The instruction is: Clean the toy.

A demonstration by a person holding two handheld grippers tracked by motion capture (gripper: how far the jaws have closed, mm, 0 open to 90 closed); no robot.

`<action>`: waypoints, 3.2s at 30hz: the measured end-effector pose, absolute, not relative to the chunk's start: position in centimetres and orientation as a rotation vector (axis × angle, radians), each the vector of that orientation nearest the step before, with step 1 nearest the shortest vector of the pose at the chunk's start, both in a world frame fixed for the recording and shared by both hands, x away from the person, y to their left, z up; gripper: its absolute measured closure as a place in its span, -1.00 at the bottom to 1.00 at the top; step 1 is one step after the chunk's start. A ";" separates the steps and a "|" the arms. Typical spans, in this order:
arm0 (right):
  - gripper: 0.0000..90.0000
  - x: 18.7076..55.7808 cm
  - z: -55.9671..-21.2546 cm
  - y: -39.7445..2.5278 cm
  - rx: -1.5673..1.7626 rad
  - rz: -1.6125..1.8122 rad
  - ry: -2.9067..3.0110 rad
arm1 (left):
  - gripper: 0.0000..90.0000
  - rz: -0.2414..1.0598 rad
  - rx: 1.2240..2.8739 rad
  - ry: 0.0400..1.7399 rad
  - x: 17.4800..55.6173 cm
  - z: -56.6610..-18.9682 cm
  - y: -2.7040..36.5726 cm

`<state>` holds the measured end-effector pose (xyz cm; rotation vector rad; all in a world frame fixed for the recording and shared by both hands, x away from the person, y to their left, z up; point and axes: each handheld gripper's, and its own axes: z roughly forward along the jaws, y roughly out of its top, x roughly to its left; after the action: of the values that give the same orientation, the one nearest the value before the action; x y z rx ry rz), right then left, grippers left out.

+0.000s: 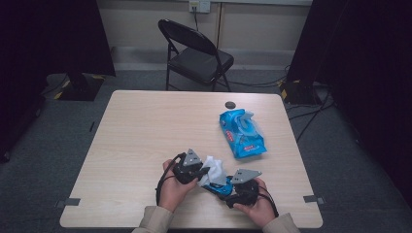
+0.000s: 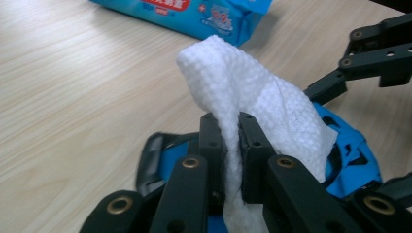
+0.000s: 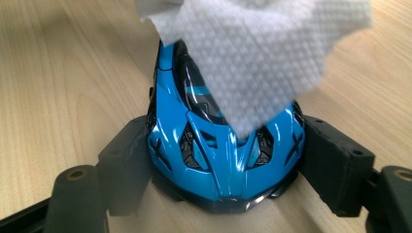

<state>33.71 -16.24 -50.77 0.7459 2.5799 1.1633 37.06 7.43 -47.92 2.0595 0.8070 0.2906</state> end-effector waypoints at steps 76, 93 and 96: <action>-0.44 33.7 -50.8 -16.3 0.740 1.162 2.578 | 0.85 0.232 2.155 0.610 32.7 -48.2 3.3; -0.44 33.7 -50.8 -16.3 0.740 1.162 2.577 | 0.84 0.207 2.103 0.654 32.8 -48.5 5.0; -0.44 33.7 -50.8 -16.3 0.743 1.161 2.579 | 0.83 0.208 2.103 0.670 32.8 -48.5 5.6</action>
<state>33.71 -16.27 -50.77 0.7430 2.5791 1.1613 32.83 5.55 -48.53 2.1026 0.6701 0.2081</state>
